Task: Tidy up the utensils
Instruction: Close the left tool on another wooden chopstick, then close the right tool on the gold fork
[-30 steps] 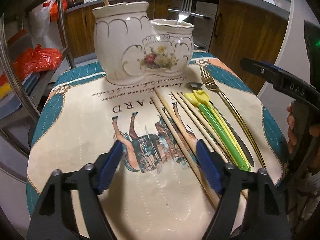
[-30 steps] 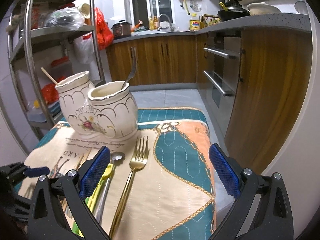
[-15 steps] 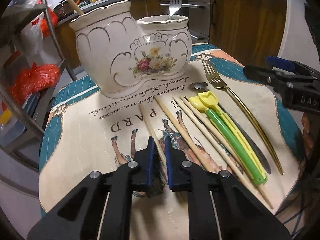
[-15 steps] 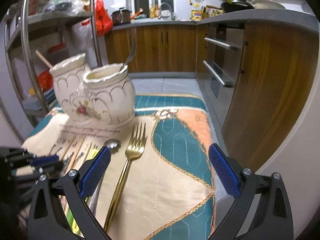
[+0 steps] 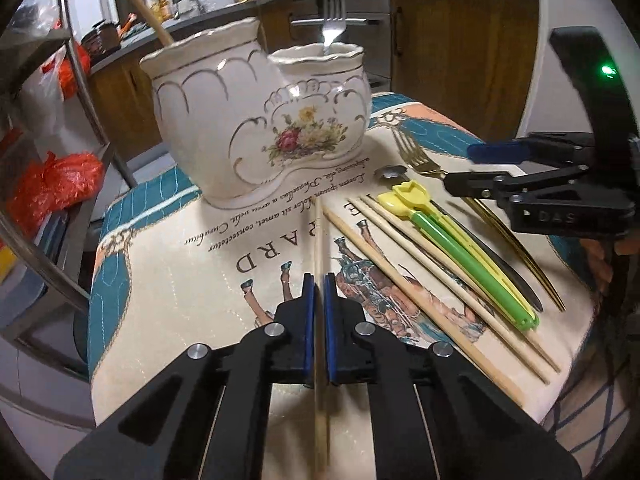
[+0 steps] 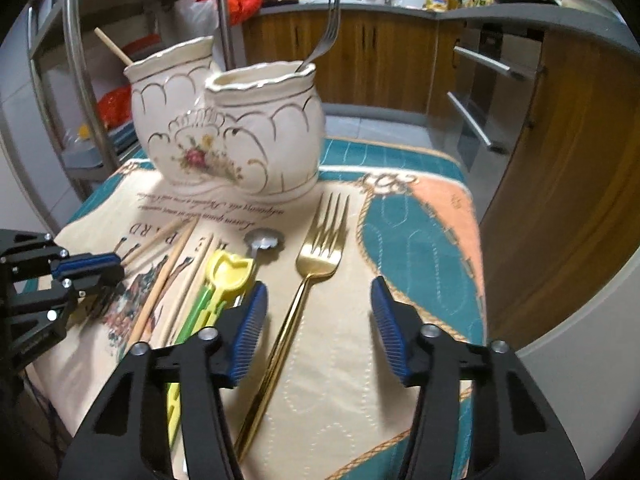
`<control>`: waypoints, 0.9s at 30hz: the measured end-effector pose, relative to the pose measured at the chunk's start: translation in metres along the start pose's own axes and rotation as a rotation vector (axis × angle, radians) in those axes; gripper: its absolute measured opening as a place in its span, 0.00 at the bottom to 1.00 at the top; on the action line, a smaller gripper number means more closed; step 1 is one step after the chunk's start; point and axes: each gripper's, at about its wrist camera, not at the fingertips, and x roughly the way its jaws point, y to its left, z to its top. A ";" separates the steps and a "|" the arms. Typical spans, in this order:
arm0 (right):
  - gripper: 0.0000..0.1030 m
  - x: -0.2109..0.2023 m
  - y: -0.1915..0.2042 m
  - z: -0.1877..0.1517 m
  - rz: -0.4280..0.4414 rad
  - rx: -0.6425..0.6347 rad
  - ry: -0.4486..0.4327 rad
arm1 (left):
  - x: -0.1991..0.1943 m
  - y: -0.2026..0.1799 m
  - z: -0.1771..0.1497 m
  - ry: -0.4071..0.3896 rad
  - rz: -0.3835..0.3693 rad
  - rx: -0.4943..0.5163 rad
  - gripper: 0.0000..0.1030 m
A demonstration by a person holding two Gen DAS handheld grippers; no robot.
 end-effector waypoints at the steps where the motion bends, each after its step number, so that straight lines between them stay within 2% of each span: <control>1: 0.45 0.001 0.000 0.000 0.007 0.004 0.006 | -0.001 0.000 0.000 -0.002 0.000 0.007 0.05; 14: 0.14 0.009 0.004 0.001 0.040 0.004 0.041 | 0.005 0.003 -0.006 0.006 -0.041 0.011 0.05; 19: 0.12 0.008 0.003 0.001 0.046 0.001 0.039 | 0.003 0.005 -0.009 0.020 -0.058 -0.002 0.06; 22: 0.06 0.006 0.004 0.002 0.058 0.000 0.027 | 0.004 0.006 -0.009 0.012 -0.067 -0.021 0.06; 27: 0.06 -0.001 0.005 0.003 0.060 -0.012 -0.007 | 0.003 0.004 -0.011 -0.004 -0.060 -0.015 0.05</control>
